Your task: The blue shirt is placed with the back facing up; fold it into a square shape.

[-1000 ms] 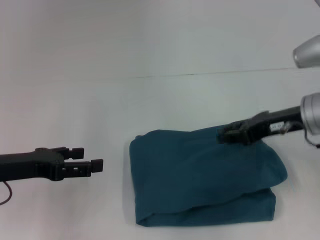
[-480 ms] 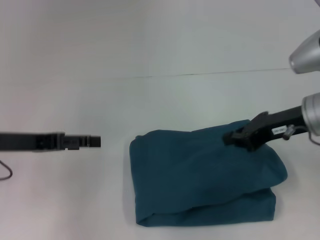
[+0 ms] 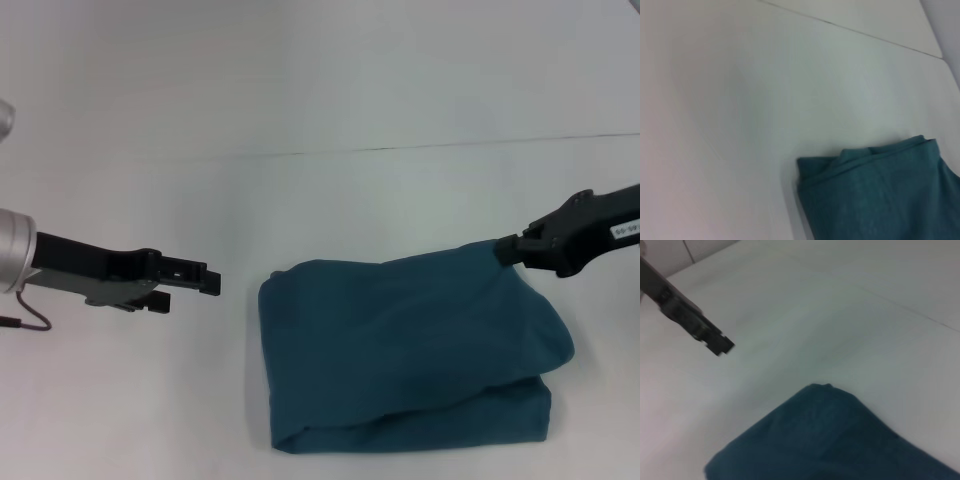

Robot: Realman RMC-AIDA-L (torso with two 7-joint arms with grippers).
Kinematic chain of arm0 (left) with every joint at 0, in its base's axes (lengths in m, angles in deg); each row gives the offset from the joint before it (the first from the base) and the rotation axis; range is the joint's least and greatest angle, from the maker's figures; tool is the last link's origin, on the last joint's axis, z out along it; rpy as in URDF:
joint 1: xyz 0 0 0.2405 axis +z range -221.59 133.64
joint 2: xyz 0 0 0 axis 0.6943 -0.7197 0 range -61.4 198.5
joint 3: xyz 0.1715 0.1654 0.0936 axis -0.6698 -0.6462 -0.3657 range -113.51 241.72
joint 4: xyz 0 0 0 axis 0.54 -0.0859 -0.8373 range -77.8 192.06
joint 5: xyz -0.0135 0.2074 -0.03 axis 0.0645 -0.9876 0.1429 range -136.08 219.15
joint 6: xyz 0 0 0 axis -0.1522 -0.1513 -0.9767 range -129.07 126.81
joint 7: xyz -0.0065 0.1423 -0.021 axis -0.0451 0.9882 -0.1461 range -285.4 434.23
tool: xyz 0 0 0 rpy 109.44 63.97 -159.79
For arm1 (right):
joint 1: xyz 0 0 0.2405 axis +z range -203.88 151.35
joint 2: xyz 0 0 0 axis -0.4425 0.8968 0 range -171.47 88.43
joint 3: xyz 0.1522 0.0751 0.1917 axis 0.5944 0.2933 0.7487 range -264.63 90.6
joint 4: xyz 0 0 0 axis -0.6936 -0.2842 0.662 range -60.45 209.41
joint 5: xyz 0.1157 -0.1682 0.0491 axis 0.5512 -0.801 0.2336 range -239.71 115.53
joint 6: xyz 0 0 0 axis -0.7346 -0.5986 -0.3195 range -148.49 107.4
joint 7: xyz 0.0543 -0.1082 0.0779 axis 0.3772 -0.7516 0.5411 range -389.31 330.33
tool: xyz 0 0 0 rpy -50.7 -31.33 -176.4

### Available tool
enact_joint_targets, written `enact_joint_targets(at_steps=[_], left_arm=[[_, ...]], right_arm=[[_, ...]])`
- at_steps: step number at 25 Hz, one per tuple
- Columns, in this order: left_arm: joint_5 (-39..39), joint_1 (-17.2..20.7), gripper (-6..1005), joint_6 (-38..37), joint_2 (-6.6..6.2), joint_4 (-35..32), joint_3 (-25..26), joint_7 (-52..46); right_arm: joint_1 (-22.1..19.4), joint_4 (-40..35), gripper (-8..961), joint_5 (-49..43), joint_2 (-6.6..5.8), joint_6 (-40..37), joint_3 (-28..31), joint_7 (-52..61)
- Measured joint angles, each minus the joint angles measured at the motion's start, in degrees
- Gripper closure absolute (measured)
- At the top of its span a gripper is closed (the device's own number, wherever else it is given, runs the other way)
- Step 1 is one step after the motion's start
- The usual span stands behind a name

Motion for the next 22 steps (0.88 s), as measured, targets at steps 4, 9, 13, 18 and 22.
enact_joint_targets(at_steps=[4, 9, 13, 18, 22], left_arm=[[-1.26, -1.59, 92, 1.78, -0.48, 2.63, -1.01, -3.38], [-4.59, -4.20, 98, 7.20, -0.46, 5.07, -5.72, -9.15], [-6.33, -6.61, 103, 10.47, -0.10, 8.42, -7.45, -9.98], [-8.05, -8.27, 109, 16.27, 1.29, 11.83, -9.37, -10.93], [-8.06, -8.69, 114, 18.88, 1.76, 13.31, -10.55, -11.65]], right_arm=[[3.77, 0.00, 953, -1.96, -1.14, -4.70, 2.76, 4.08], [5.64, -0.28, 844, -4.73, -0.73, -4.98, 3.60, 4.99], [5.66, -0.16, 647, -4.66, 0.06, -4.07, 2.51, 4.34], [5.70, -0.29, 489, -4.69, 1.31, -3.38, 1.28, 3.44], [5.72, -0.32, 404, -4.81, 1.86, -3.14, 0.91, 3.35]])
